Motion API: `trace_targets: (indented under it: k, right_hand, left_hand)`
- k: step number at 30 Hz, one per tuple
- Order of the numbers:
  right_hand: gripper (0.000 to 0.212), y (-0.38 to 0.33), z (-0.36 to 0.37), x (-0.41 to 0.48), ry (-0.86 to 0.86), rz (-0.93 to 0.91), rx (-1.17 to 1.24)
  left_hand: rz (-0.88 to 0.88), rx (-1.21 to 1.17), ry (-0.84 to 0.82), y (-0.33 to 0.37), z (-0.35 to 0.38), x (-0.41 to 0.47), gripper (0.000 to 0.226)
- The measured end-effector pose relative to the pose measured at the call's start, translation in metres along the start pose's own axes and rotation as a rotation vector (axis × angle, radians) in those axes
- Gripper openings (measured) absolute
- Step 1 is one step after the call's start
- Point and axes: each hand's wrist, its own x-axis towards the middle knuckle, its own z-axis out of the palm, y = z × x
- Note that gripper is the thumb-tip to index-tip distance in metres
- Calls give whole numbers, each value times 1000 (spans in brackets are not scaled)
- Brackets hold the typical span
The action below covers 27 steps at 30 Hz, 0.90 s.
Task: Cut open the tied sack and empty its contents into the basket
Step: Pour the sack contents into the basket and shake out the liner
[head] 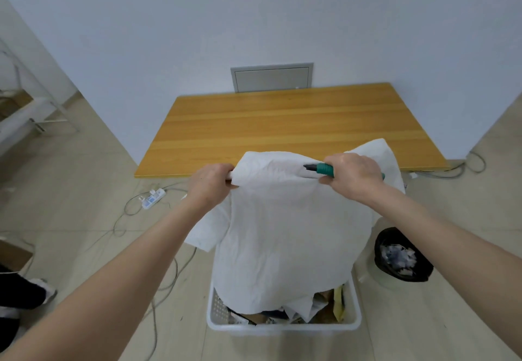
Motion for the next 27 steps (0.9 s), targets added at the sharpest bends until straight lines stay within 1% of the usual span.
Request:
trace_targets:
  k: [2,5,7,9,12,14,17,20,23,25,27]
  right_hand:
    - [13,-1,-4,0,-4,6,5]
    - [12,-4,-12,0,19,5,0]
    - [12,-5,-17,-2,18,7,6]
    - [12,-6,-22,-1,58,10,23]
    - [14,-7,-31,-3,44,7,14]
    - [14,-8,-36,-4,76,14,27]
    - [14,-10,-42,-3,87,6,31]
    - [11,-12,-48,-1,141,5,51]
    - [9,-15,-52,-1,108,3,39]
    - [9,-15,-51,0,136,15,49]
    - [11,-15,-50,1,113,22,36]
  left_hand:
    - [24,18,1,0,-5,1,10]
    - [37,20,26,1,-14,2,14]
    - [43,37,24,2,-21,2,10]
    - [31,26,54,4,-26,3,7]
    - [41,46,60,5,-33,2,7]
    - [42,19,90,5,-36,3,6]
    - [59,38,84,3,-42,5,9]
    - [70,-16,131,2,-47,9,9]
    - [63,24,98,3,-51,10,8]
    - [61,12,128,2,-49,12,8]
    - [59,24,121,2,-48,11,9]
